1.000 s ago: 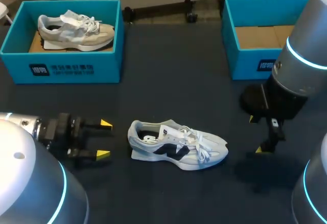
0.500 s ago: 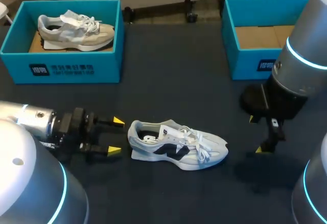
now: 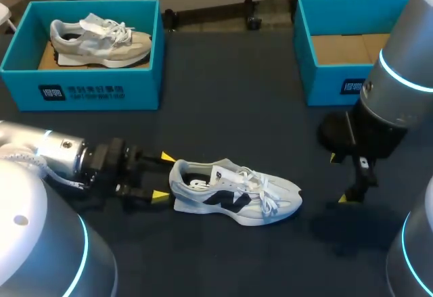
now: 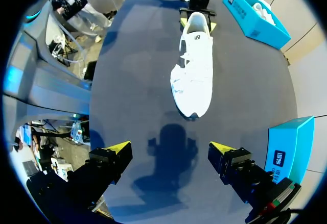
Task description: Take the shoe out of the shoebox, open the shoe tongue, remove and reinsert the insole, then place the shoe into the shoebox
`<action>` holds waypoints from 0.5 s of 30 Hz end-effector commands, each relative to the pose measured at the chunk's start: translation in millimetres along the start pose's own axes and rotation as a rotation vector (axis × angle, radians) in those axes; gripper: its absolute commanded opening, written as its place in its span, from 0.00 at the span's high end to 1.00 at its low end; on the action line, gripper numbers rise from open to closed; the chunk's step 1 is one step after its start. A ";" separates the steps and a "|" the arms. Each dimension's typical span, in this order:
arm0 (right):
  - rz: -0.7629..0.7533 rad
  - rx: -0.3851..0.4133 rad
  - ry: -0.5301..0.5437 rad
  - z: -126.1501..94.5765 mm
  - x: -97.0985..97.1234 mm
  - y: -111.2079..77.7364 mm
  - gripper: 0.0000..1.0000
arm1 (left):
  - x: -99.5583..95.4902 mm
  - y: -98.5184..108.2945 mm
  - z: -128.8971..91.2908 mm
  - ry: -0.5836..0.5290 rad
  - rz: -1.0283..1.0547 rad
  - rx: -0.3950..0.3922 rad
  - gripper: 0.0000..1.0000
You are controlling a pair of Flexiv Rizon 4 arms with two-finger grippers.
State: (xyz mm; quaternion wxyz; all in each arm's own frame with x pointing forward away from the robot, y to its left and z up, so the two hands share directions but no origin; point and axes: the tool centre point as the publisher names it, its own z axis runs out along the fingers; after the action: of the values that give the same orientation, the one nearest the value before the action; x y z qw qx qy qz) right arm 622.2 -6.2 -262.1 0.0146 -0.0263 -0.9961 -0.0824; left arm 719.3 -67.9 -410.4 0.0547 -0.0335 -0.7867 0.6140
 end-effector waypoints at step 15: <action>0.000 0.000 -0.001 1.6 0.1 -0.1 0.00 | 1.4 0.9 21.6 0.066 0.001 0.003 0.00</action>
State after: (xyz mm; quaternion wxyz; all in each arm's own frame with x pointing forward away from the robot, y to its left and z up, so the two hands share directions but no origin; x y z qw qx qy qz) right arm 622.2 -6.2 -262.1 0.0146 -0.0263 -0.9961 -0.0824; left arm 714.0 -85.4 -413.1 0.0776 -0.0530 -0.7841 0.6135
